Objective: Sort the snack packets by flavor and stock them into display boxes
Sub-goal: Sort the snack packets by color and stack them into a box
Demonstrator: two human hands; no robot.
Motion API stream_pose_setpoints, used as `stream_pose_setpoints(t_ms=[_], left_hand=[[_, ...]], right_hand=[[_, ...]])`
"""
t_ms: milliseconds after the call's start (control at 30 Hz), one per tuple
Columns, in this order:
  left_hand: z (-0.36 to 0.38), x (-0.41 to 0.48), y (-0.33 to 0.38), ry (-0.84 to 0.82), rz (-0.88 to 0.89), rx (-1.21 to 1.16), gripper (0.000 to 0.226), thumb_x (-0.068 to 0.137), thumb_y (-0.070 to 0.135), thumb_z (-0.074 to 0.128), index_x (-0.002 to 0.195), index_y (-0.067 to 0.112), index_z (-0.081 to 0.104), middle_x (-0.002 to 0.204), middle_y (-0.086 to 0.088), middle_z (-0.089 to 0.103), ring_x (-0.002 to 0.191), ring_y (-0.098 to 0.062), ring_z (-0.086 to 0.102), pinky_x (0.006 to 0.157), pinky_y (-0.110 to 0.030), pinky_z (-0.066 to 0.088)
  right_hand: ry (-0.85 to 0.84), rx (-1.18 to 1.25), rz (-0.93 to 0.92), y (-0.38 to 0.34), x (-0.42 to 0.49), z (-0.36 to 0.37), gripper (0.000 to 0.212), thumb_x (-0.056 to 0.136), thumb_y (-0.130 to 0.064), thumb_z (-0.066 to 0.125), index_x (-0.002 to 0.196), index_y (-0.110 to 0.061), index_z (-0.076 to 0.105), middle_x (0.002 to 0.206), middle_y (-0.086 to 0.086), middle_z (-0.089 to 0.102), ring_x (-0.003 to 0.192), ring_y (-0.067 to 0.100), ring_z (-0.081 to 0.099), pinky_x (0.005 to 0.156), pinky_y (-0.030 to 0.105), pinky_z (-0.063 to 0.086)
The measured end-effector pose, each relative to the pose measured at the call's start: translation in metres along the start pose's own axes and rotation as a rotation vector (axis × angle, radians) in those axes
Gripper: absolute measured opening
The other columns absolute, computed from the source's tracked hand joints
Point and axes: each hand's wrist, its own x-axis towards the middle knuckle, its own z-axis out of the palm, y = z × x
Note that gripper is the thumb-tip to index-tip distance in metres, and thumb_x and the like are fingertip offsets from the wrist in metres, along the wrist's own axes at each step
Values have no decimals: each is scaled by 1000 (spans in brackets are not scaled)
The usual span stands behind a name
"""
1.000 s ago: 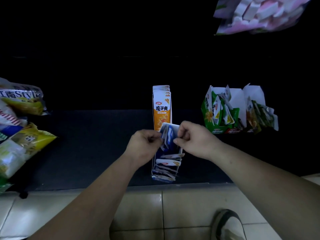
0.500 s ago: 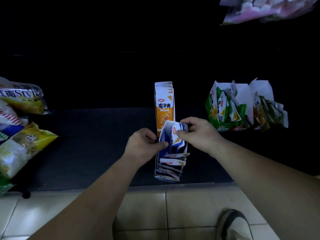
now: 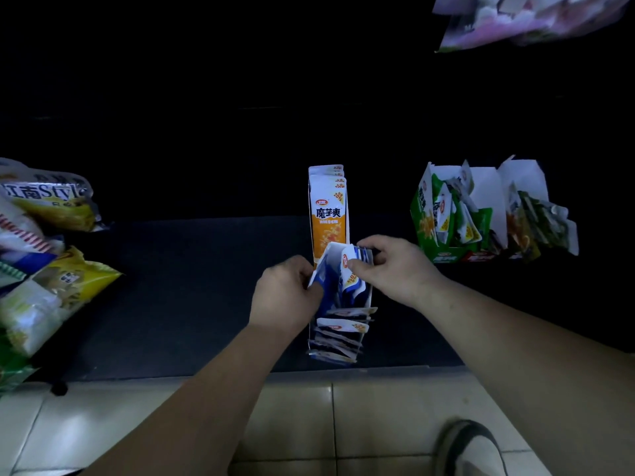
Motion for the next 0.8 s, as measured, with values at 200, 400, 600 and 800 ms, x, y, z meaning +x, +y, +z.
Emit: stream_pose_setpoints(t_ms=[200,400,600,800], left_hand=[[-4,-5,7,-13,35,-110,38,86,12,74,120,29,66,68,7,67,62,-9,65,62,-38,60],[-11,-9,11,-91,25,-338,55,89,11,77,138,30,60,79,9,69,75,-7,67,72,-19,55],[-14,-5,0,-39,72,-306,11,93,18,75,100,26,77,106,14,66,98,0,64,91,-31,56],[-33,-7,9,-14,47,-390,23,82,16,84,98,31,76,113,18,69,108,2,62,89,-22,49]], right_hand=[[-2,-263,-79,-12,-4,0,41,94,-41,70,132,-33,59,117,-9,62,103,18,66,86,41,58],[-95,-267,-237,-24,9,10,36,92,-21,74,126,-32,67,125,-9,51,119,14,55,103,39,50],[-84,-314,-247,-31,13,10,16,92,-21,74,89,-37,70,111,-10,53,105,14,57,96,43,52],[11,8,-240,-66,8,1,11,94,-21,72,85,-24,67,95,3,70,93,24,67,89,45,57]])
